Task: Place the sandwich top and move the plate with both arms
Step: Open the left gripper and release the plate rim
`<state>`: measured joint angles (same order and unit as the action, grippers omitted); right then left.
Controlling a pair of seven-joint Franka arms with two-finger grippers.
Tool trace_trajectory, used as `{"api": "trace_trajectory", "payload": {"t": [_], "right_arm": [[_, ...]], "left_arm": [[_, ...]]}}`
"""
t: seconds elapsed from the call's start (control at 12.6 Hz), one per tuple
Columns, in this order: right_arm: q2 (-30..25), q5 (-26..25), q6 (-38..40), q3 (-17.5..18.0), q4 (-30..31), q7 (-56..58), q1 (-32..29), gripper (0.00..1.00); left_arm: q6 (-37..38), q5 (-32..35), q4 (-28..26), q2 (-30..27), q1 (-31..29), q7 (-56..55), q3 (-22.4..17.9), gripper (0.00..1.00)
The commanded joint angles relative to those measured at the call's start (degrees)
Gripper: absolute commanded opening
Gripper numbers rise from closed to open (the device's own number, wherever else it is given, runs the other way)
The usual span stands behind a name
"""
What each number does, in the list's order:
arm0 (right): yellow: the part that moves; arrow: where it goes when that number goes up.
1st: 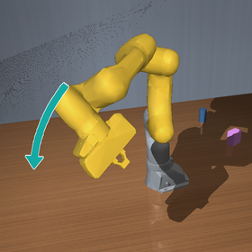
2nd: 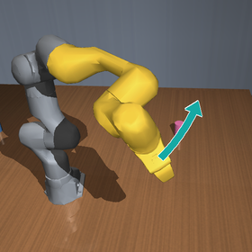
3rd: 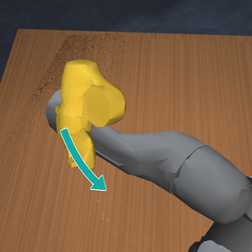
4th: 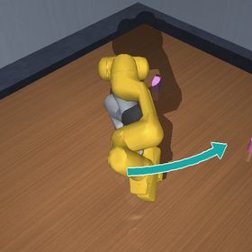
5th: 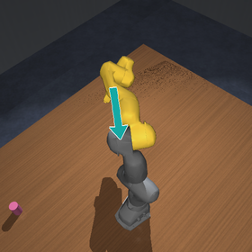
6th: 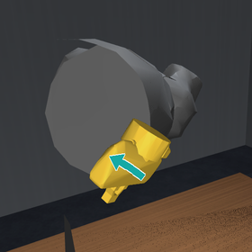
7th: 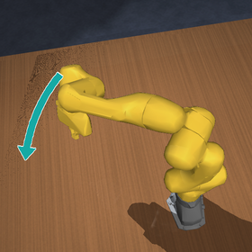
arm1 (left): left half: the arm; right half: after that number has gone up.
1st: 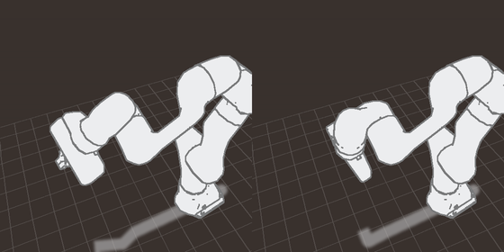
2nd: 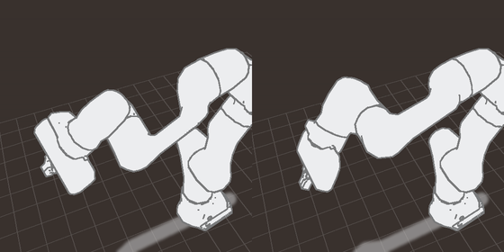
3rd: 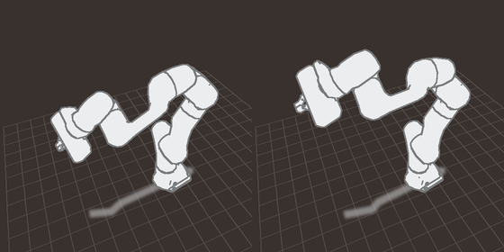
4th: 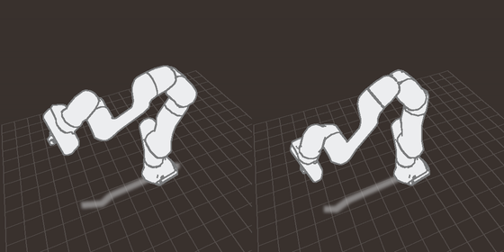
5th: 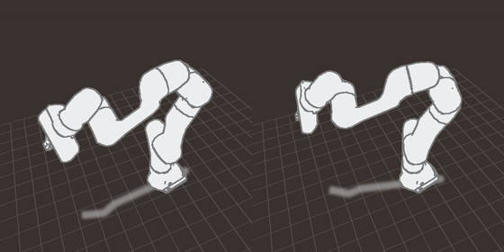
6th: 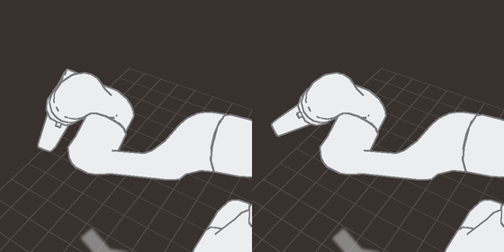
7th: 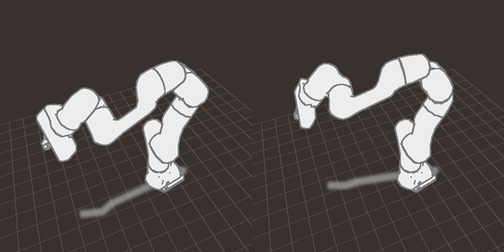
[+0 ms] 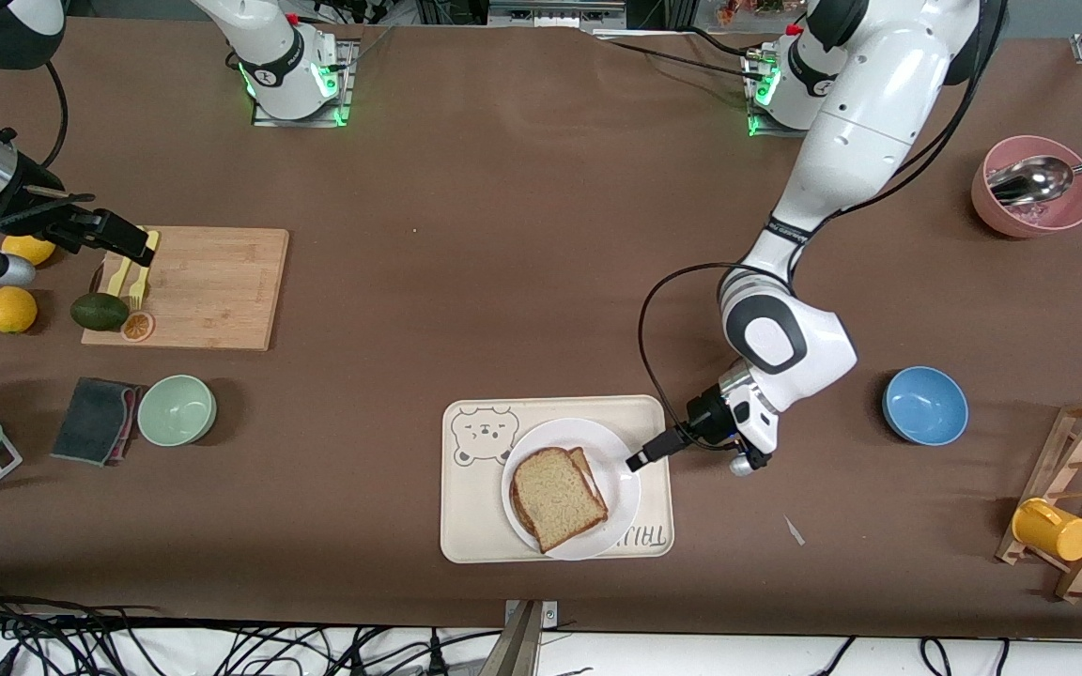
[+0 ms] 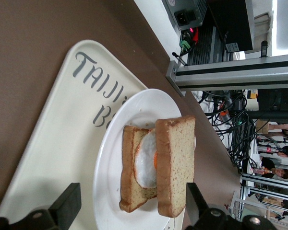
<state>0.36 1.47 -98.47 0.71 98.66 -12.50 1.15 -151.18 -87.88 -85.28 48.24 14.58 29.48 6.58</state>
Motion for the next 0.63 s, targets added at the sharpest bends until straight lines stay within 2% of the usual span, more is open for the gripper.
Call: {"api": "trace_trajectory", "payload": {"t": [0.0,0.32,0.4,0.55], "right_arm": [[-0.53,0.28,0.03,0.26,-0.23,0.28,-0.18,1.00],[-0.53,0.20,0.03,0.35,-0.23,0.28,-0.18,1.00],[-0.53,0.20,0.03,0.26,-0.23,0.28,-0.18,1.00],[-0.53,0.11,0.03,0.26,-0.23,0.28,-0.18,1.00]], "left_arm": [[0.36,5.16,-4.55,-3.60,-2.52,-1.44,0.19,0.99],[3.87,14.38,-5.33,-4.55,-5.26,-3.63,0.10,0.99],[4.75,18.76,-6.30,-5.26,-6.13,-4.86,0.10,0.99],[12.28,26.59,-5.95,-5.62,-8.94,-8.37,0.10,0.99]]}}
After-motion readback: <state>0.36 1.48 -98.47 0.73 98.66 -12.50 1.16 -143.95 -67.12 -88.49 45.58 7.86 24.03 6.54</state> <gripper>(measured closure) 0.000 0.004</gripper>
